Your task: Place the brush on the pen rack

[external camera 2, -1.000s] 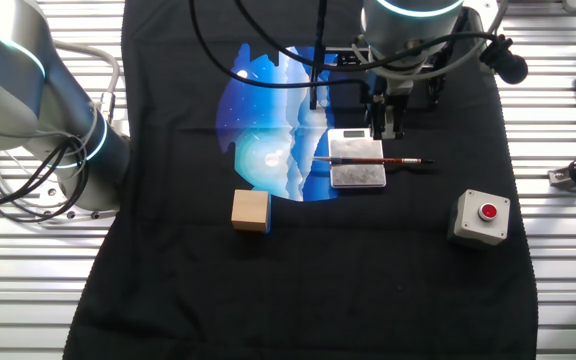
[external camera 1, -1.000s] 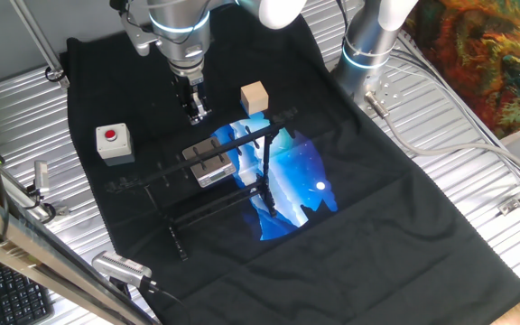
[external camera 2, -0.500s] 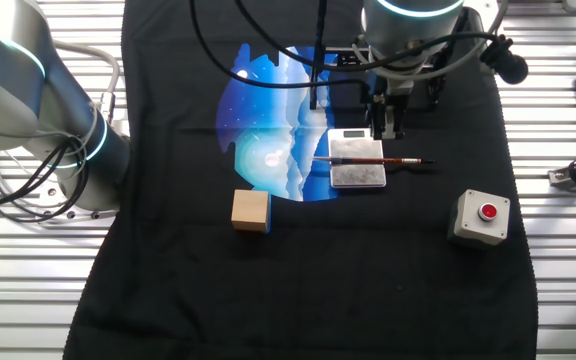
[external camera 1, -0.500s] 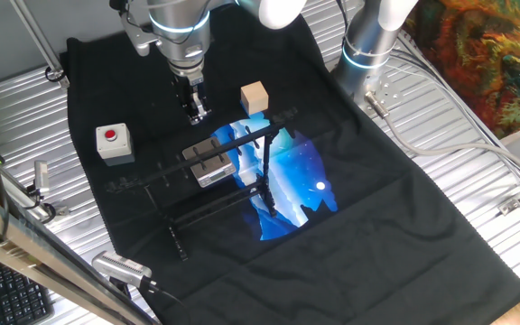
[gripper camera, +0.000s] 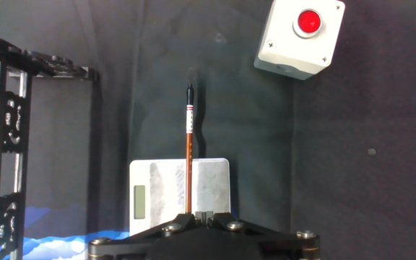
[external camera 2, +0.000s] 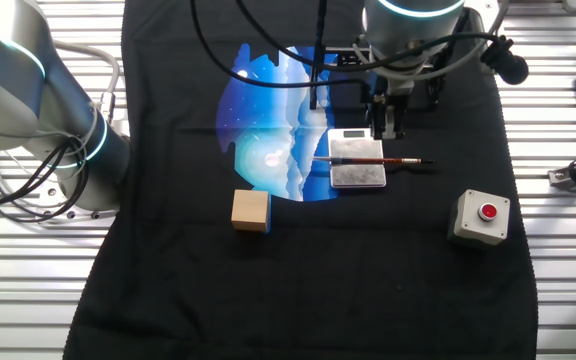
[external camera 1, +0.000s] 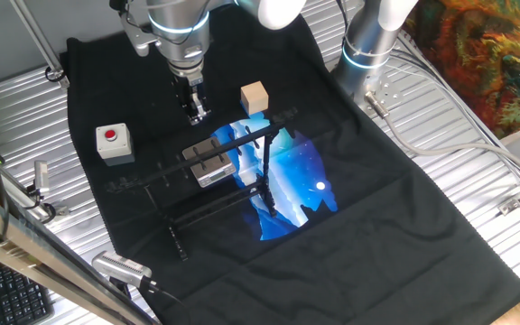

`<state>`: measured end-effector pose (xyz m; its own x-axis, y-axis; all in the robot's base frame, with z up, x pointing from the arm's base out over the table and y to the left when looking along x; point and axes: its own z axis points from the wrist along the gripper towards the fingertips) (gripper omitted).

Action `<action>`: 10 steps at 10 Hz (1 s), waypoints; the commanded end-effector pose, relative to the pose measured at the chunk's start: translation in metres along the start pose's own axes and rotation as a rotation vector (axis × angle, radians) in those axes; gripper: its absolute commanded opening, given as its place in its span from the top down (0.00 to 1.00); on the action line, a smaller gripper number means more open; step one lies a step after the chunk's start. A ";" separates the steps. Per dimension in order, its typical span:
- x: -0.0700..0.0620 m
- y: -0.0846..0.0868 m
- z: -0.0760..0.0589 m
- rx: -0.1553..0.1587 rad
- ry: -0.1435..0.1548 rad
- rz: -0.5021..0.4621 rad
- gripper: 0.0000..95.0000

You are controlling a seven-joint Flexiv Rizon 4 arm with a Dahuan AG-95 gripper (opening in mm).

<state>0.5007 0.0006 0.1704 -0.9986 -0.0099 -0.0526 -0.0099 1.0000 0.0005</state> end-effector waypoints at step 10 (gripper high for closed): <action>0.000 0.000 -0.001 0.012 0.005 0.041 1.00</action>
<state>0.5000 0.0009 0.1718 -0.9985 0.0285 -0.0468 0.0289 0.9995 -0.0090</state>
